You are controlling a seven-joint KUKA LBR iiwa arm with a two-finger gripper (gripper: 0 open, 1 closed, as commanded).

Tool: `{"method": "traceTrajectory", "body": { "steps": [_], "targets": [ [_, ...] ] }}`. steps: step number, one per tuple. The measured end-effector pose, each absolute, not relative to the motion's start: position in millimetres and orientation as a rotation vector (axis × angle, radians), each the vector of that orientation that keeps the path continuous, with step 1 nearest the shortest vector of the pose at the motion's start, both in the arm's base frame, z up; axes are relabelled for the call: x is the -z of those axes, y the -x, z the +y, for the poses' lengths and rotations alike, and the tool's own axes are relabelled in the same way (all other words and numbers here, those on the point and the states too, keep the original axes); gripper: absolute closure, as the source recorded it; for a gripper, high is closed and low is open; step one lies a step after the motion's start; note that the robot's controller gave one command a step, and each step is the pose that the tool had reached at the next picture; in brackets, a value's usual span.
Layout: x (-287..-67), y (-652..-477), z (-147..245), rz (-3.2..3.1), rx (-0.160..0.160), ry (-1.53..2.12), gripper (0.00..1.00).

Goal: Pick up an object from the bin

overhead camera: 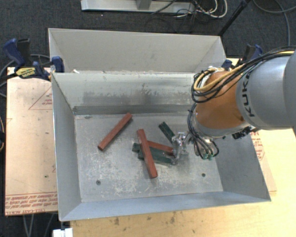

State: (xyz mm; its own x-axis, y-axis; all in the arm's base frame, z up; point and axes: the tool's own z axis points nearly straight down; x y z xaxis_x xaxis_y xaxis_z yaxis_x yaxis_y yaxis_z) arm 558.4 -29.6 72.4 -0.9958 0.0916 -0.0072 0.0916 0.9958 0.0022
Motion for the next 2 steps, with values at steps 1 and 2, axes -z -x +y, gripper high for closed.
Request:
{"method": "traceTrajectory", "body": {
  "steps": [1,2],
  "targets": [
    [-127.5,-624.2,14.1,3.121,-0.006,-0.239,1.0],
    [-123.8,-620.4,11.2,3.131,-0.002,-0.246,0.0]
  ]
}}
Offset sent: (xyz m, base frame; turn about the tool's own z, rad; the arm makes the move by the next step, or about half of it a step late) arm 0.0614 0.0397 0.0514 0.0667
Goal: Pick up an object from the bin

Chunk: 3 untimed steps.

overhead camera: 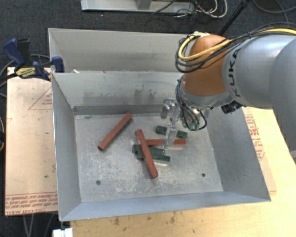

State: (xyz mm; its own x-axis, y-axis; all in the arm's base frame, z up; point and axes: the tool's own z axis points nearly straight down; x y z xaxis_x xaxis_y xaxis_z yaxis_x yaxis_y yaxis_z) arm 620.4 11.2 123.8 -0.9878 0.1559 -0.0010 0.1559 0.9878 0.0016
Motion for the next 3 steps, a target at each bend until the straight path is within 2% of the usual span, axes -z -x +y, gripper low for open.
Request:
{"method": "traceTrajectory", "body": {
  "steps": [1,2,3],
  "targets": [
    [-76.3,-620.4,-54.6,3.117,0.002,-0.407,0.0],
    [-78.7,-621.6,-51.0,3.115,-0.002,-0.397,1.0],
    [-72.6,-652.9,-119.3,3.109,0.003,0.384,1.0]
  ]
}}
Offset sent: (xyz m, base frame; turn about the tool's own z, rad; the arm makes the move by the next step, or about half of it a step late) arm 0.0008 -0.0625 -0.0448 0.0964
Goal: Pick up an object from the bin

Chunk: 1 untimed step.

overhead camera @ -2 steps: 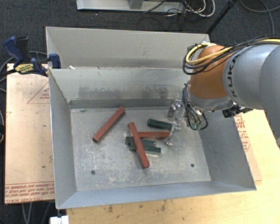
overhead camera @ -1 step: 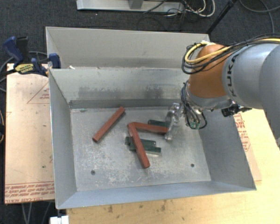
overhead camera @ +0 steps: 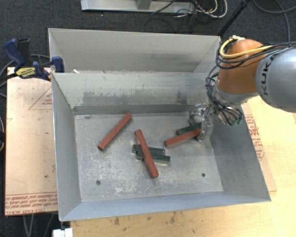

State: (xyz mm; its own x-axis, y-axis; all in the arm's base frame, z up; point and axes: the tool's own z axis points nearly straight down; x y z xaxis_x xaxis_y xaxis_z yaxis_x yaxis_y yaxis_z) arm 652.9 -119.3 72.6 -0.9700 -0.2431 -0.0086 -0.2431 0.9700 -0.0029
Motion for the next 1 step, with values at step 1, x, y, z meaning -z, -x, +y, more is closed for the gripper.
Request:
{"method": "traceTrajectory", "body": {
  "steps": [1],
  "targets": [
    [-218.0,-650.6,-126.2,3.109,0.005,0.354,1.0]
  ]
}}
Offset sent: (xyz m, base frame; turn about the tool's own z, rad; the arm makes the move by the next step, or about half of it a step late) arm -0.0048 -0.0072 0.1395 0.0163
